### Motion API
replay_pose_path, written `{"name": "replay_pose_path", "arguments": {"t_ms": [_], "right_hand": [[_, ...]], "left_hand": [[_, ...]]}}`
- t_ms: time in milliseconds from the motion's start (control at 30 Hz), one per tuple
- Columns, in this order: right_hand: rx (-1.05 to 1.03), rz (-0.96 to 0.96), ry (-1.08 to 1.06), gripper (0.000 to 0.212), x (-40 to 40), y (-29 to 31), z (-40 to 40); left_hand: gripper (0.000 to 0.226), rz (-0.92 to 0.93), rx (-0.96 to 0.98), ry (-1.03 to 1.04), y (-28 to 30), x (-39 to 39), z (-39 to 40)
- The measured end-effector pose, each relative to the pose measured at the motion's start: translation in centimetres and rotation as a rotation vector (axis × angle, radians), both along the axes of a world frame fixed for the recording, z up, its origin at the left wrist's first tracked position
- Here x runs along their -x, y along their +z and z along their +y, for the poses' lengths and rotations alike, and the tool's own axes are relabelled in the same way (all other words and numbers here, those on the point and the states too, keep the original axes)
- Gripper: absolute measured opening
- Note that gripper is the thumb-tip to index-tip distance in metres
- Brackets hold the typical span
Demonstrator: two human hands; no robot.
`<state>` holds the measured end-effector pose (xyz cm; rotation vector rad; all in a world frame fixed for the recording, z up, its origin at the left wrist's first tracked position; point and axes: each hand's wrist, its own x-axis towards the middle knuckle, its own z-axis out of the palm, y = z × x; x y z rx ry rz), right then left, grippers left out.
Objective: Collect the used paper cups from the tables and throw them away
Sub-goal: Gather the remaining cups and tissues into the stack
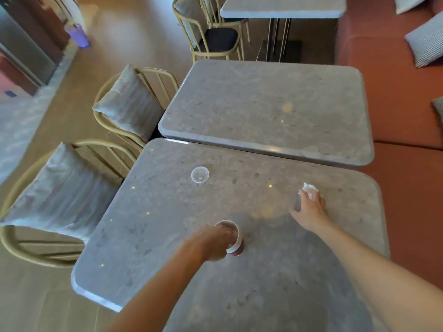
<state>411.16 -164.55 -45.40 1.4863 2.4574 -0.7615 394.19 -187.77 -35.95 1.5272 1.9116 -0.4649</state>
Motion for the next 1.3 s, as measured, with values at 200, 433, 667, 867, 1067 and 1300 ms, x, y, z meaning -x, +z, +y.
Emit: {"name": "replay_pose_path", "arguments": {"t_ms": [200, 433, 667, 867, 1067, 1300], "right_hand": [[0.016, -0.11, 0.027, 0.066, 0.2, -0.9, 0.7], [0.021, 0.079, 0.055, 0.021, 0.7, -0.6, -1.6], [0.328, 0.326, -0.025, 0.024, 2.5, 2.4, -5.2], [0.485, 0.439, 0.108, 0.022, 6.4, 8.0, -7.5], [0.41, 0.395, 0.322, 0.018, 7.4, 11.9, -10.0], [0.167, 0.071, 0.632, 0.021, 7.9, 12.5, -14.8]], "left_hand": [[0.052, 0.016, 0.081, -0.095, -0.1, -0.6, 0.5], [0.044, 0.011, 0.093, -0.072, 0.1, -0.8, 1.1], [0.055, -0.074, 0.018, 0.034, 1.7, -0.2, 0.6], [0.064, -0.14, -0.077, 0.044, 3.5, 0.4, 0.0], [0.069, -0.171, -0.2, 0.082, 4.1, 1.5, -1.4], [0.072, -0.204, -0.295, 0.171, 3.4, 4.5, -3.3]]}}
